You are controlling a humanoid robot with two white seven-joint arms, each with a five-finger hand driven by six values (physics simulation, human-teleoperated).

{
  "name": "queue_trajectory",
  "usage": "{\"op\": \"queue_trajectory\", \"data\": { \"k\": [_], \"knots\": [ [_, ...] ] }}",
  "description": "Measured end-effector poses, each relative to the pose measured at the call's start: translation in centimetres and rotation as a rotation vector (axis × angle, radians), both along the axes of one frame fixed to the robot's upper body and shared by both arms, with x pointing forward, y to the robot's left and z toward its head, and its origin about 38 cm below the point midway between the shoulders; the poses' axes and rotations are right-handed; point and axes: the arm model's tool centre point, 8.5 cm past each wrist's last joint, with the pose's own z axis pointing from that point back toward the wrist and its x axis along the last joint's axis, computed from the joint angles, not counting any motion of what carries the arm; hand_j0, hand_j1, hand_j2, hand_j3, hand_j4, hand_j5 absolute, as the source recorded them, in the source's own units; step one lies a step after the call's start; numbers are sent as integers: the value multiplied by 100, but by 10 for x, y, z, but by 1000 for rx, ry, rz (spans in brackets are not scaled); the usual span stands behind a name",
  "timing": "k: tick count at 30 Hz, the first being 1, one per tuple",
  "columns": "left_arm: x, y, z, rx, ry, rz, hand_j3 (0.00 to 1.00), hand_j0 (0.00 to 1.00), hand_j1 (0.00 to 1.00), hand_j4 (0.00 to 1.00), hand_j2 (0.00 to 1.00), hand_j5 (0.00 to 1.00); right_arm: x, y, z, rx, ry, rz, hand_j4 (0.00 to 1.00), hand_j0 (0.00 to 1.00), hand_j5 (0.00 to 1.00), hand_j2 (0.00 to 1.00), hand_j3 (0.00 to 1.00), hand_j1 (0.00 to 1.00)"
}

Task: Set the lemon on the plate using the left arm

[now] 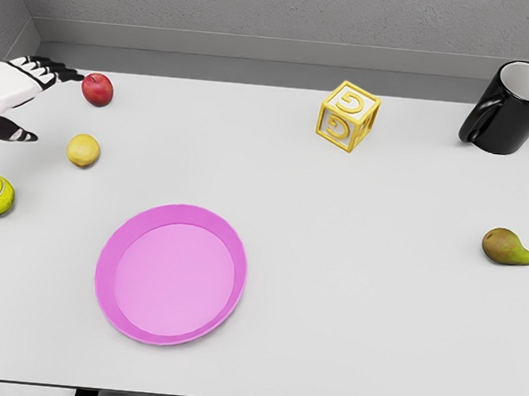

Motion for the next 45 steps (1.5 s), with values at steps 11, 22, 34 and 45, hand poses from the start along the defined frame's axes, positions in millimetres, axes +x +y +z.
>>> {"op": "queue_trajectory", "data": {
  "k": [11,22,34,45],
  "knots": [
    [-3,-15,-9,49,19,-48,100,100,100,100,100,100,-3,0,0,0,7,-2,100,100,100,100,100,100],
    [0,-32,-10,232,151,-98,100,100,100,100,100,100,-2,0,0,0,5,-1,100,100,100,100,100,100],
    [13,-36,-27,307,178,-73,100,100,100,100,100,100,-2,0,0,1,5,-1,100,100,100,100,100,100],
    [22,-53,-36,335,171,-87,100,100,100,100,100,100,-2,0,0,0,5,-1,100,100,100,100,100,100]
  ]
}}
